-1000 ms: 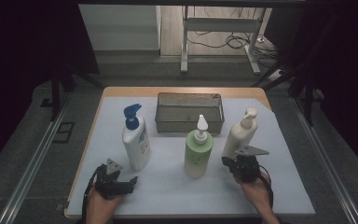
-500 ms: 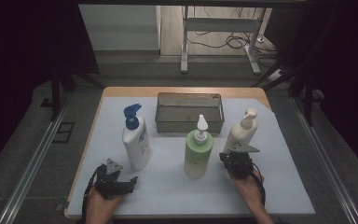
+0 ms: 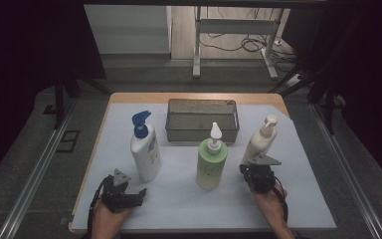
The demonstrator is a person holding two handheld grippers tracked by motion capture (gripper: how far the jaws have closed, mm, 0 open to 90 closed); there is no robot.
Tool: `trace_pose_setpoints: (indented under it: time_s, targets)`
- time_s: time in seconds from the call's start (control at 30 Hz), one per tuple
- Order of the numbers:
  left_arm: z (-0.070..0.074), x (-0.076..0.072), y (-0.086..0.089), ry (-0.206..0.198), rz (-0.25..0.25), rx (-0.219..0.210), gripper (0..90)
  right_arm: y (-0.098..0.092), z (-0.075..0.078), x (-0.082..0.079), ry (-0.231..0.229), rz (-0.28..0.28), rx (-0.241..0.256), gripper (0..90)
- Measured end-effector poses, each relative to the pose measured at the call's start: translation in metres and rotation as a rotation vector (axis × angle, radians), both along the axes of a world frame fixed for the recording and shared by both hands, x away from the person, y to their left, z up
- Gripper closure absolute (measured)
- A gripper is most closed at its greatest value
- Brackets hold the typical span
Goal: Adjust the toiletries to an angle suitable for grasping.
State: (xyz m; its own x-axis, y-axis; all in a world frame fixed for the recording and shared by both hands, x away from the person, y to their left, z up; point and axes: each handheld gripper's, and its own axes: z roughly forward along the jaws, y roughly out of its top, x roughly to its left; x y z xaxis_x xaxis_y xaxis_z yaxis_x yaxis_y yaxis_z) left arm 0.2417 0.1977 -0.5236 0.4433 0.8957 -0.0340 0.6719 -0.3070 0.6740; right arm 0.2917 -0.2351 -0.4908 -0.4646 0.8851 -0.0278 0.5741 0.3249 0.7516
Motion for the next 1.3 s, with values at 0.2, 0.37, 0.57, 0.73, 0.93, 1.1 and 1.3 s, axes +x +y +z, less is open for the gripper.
trace_pose_setpoints:
  time_s: [0.2,0.37,0.57,0.73,0.93,1.1,1.3]
  targets:
    - [0.0,0.0,0.0,0.0,0.0,0.0,10.7,-0.011,0.001,-0.001,0.01,-0.012,-0.001,89.8]
    - [0.0,0.0,0.0,0.0,0.0,0.0,10.7,-0.019,0.001,-0.002,0.011,-0.017,0.0,89.7]
    - [0.0,0.0,0.0,0.0,0.0,0.0,10.7,-0.029,0.001,-0.004,0.014,-0.028,-0.003,89.7]
    - [0.0,0.0,0.0,0.0,0.0,0.0,10.7,-0.041,0.001,-0.004,0.019,-0.049,-0.002,89.7]
    - [0.0,0.0,0.0,0.0,0.0,0.0,10.7,-0.054,0.0,-0.004,0.02,-0.076,-0.005,89.6]
    - [0.0,0.0,0.0,0.0,0.0,0.0,10.7,-0.062,0.0,-0.002,0.021,-0.097,-0.004,89.6]
    - [0.0,0.0,0.0,0.001,0.0,0.0,10.7,-0.069,0.0,0.001,0.02,-0.112,-0.006,88.6]
